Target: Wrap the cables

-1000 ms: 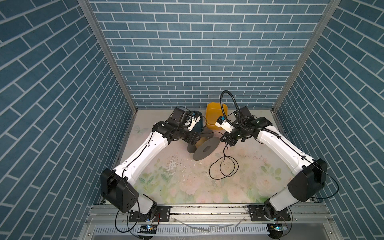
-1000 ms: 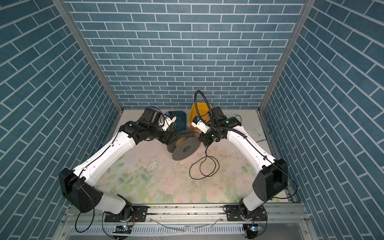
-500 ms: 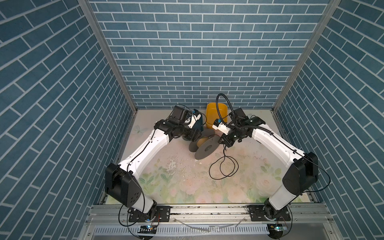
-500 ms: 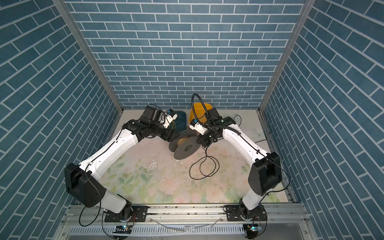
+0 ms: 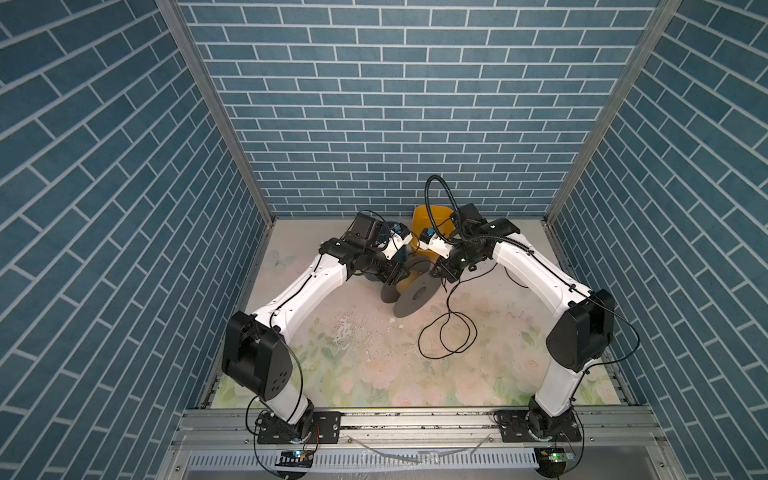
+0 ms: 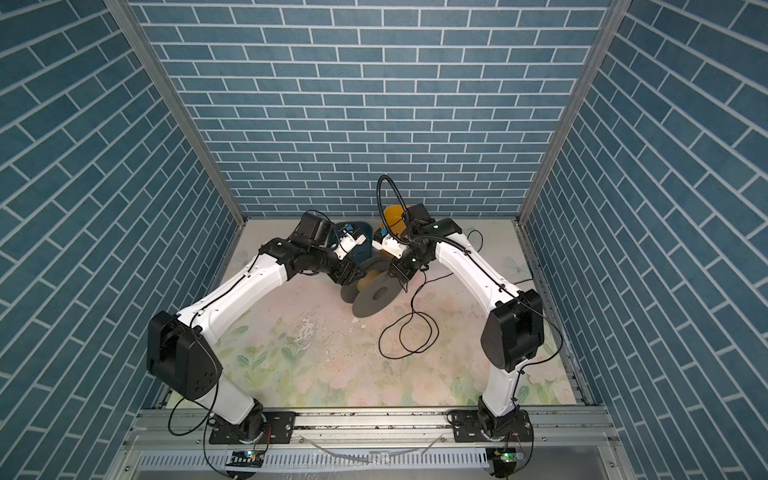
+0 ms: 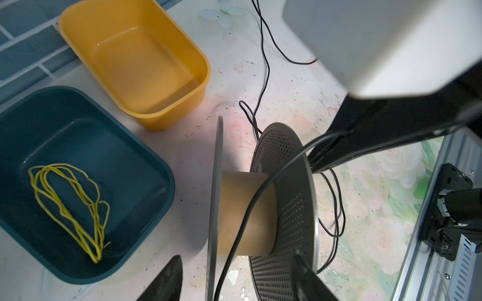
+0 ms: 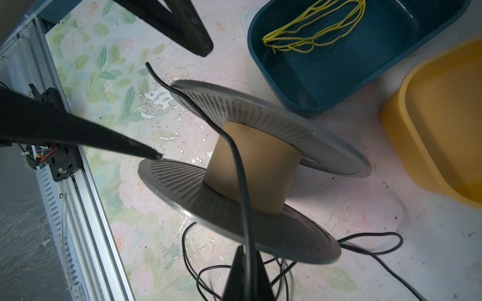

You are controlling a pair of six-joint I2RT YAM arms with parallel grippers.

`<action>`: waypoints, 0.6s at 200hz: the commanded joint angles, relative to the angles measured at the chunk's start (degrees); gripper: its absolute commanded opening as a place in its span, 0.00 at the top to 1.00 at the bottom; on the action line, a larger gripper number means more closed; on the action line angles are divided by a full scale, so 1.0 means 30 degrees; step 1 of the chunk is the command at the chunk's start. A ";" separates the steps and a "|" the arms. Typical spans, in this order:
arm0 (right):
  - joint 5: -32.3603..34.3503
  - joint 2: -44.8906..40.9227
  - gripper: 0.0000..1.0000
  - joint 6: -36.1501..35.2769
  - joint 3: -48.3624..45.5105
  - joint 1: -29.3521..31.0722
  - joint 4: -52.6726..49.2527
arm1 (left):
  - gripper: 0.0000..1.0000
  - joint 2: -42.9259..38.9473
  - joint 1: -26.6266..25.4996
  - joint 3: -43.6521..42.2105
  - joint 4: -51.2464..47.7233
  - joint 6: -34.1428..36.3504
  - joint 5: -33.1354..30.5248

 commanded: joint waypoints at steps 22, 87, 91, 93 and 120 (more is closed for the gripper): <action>0.0032 0.0855 1.00 -0.1289 0.1133 0.0134 -0.1261 | 0.41 0.0934 0.0265 -0.0660 0.1068 0.0268 0.0608; 0.0071 0.1344 1.00 -0.1412 0.1593 0.0134 -0.1281 | 0.47 0.1905 0.0290 -0.0704 0.1135 0.0257 0.0396; 0.0009 0.1373 1.00 -0.1432 0.1587 0.0123 -0.1280 | 0.47 0.1962 0.0293 -0.0709 0.1106 0.0258 0.0366; 0.0004 0.1407 1.00 -0.1455 0.1592 0.0131 -0.1263 | 0.47 0.1994 0.0286 -0.0696 0.1100 0.0258 0.0348; -0.0059 0.1590 1.00 -0.1500 0.1703 0.0141 -0.1103 | 0.49 0.2206 0.0284 -0.0756 0.1125 0.0149 0.0192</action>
